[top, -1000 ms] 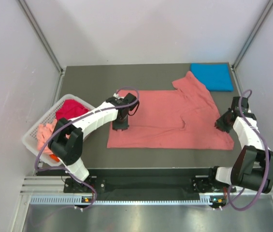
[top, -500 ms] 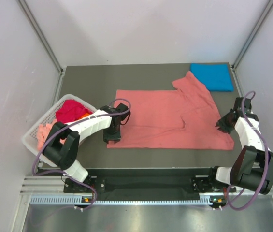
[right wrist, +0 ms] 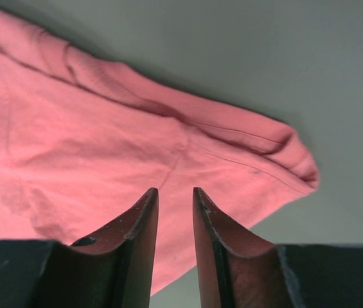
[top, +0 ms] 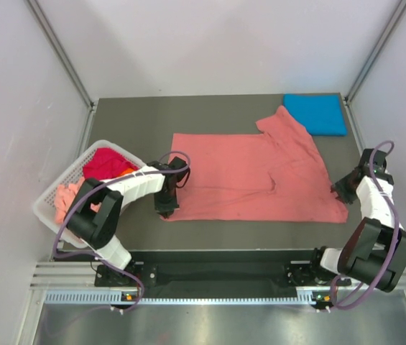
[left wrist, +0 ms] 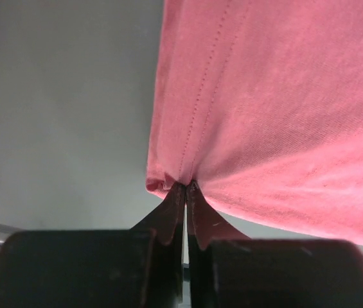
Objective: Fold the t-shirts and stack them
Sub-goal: Fold the tshirt
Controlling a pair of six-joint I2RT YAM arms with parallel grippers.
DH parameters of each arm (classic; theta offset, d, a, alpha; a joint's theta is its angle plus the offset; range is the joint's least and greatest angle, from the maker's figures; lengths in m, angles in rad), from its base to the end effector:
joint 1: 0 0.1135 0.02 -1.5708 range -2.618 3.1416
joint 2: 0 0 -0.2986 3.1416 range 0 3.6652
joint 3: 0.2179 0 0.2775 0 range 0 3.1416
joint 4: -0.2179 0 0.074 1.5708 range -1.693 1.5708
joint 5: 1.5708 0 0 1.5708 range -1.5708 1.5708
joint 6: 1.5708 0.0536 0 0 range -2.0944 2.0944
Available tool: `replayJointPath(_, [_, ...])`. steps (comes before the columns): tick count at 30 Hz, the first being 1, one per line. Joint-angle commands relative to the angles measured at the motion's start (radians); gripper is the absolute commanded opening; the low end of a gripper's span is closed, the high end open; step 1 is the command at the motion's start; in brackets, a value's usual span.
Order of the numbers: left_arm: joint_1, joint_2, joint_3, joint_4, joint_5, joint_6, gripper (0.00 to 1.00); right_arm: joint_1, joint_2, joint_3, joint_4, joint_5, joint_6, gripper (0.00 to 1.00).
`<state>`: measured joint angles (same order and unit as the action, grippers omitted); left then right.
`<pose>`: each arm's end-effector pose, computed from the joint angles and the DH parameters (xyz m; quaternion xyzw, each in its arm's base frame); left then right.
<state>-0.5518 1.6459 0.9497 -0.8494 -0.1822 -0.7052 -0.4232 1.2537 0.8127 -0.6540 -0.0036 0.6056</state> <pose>0.2537 -0.1448 0.1569 -0.0774 0.9928 0.0662 0.0636 0.2335 -0.1049 0.2224 0.4778 0.8463 0.0232 0.2345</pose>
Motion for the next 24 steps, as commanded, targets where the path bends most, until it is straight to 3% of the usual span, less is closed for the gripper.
replayJointPath(1, [0.001, 0.038, -0.091, 0.000, -0.019, -0.057, 0.00, -0.034, -0.046, 0.026, -0.067, 0.077, 0.019, 0.31])
replayJointPath(6, [-0.063, 0.005, -0.109, -0.049, -0.069, -0.146, 0.00, -0.101, -0.092, -0.001, -0.090, 0.160, 0.075, 0.38])
replayJointPath(15, [-0.126, -0.034, -0.109, -0.175, -0.155, -0.261, 0.00, -0.120, -0.037, -0.046, -0.064, 0.214, 0.080, 0.37])
replayJointPath(24, [-0.155, -0.005, -0.077, -0.246, -0.198, -0.286, 0.00, -0.123, 0.002, -0.124, -0.022, 0.247, 0.079, 0.37])
